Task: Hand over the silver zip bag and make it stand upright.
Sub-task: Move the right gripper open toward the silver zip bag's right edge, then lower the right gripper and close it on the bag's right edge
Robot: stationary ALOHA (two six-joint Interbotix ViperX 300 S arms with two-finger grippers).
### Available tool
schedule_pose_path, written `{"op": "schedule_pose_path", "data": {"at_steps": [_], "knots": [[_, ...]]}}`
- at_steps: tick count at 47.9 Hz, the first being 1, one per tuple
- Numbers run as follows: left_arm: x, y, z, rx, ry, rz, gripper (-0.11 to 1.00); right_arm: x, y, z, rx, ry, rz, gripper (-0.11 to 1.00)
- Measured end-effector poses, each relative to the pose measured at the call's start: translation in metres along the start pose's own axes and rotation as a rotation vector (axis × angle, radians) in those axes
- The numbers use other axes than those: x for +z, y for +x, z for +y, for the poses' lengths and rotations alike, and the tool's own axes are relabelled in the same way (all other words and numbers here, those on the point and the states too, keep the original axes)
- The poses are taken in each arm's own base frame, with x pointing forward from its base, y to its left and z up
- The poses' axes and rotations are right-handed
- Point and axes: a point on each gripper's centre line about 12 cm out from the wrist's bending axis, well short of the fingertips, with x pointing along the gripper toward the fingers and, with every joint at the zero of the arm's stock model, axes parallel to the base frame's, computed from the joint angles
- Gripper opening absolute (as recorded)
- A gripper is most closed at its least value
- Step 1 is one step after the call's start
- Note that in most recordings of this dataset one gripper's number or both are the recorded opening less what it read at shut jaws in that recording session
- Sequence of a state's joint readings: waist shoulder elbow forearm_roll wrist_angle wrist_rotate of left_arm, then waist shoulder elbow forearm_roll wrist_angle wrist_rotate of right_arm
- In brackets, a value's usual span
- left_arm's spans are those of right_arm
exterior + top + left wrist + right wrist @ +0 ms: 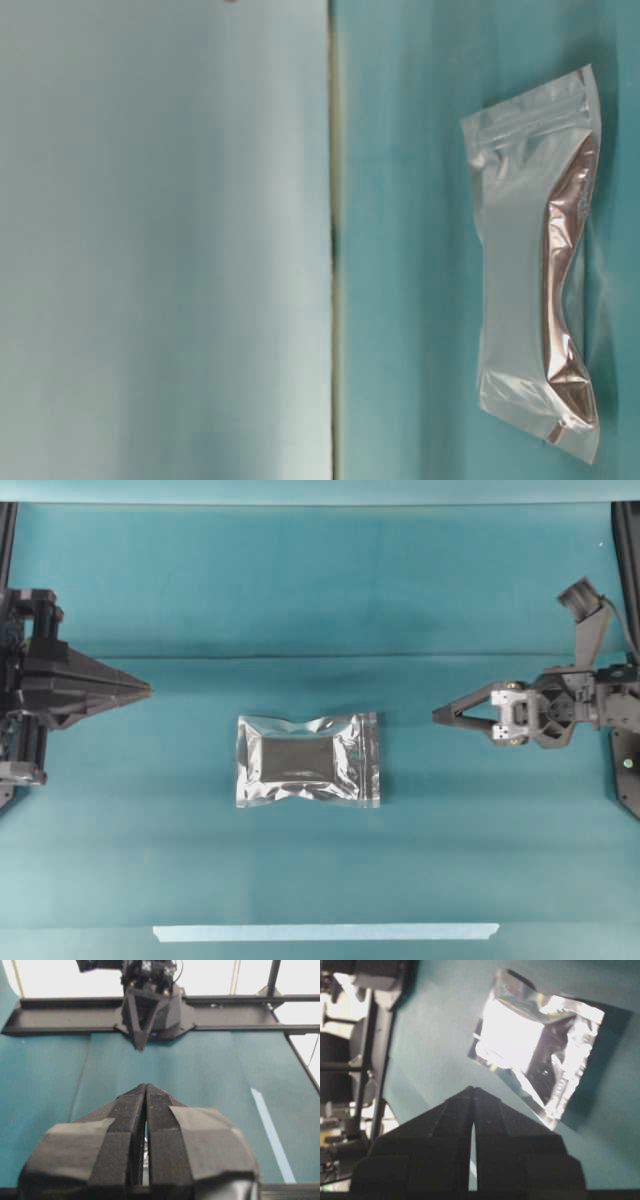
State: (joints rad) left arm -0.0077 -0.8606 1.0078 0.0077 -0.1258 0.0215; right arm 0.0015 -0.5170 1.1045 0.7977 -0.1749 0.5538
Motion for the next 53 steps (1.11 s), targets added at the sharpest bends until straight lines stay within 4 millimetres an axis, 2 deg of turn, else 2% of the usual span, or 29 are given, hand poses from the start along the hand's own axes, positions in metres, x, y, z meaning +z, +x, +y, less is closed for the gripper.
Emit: {"op": "schedule_pose_path", "data": {"at_steps": [4, 7, 17, 22, 33, 53], "knots": [[-0.001, 0.000, 0.000, 0.000, 0.003, 0.012, -0.01, -0.002, 0.002, -0.002, -0.012, 0.020, 0.004, 0.03], [-0.002, 0.000, 0.000, 0.000, 0.000, 0.015, -0.01, -0.003, 0.004, -0.005, -0.025, 0.031, 0.008, 0.13], [-0.002, 0.000, 0.000, -0.001, 0.002, 0.021, -0.01, -0.009, 0.016, -0.020, -0.098, 0.057, 0.029, 0.71], [-0.003, 0.000, 0.000, -0.001, 0.000, 0.028, -0.01, -0.015, 0.025, -0.028, -0.141, 0.047, 0.044, 0.91], [-0.004, -0.001, 0.000, -0.001, 0.000, 0.038, -0.01, -0.026, 0.046, -0.040, -0.203, 0.036, 0.046, 0.91], [-0.007, -0.001, 0.000, -0.002, 0.002, 0.067, -0.01, -0.042, 0.070, -0.058, -0.226, 0.123, -0.023, 0.91]]}}
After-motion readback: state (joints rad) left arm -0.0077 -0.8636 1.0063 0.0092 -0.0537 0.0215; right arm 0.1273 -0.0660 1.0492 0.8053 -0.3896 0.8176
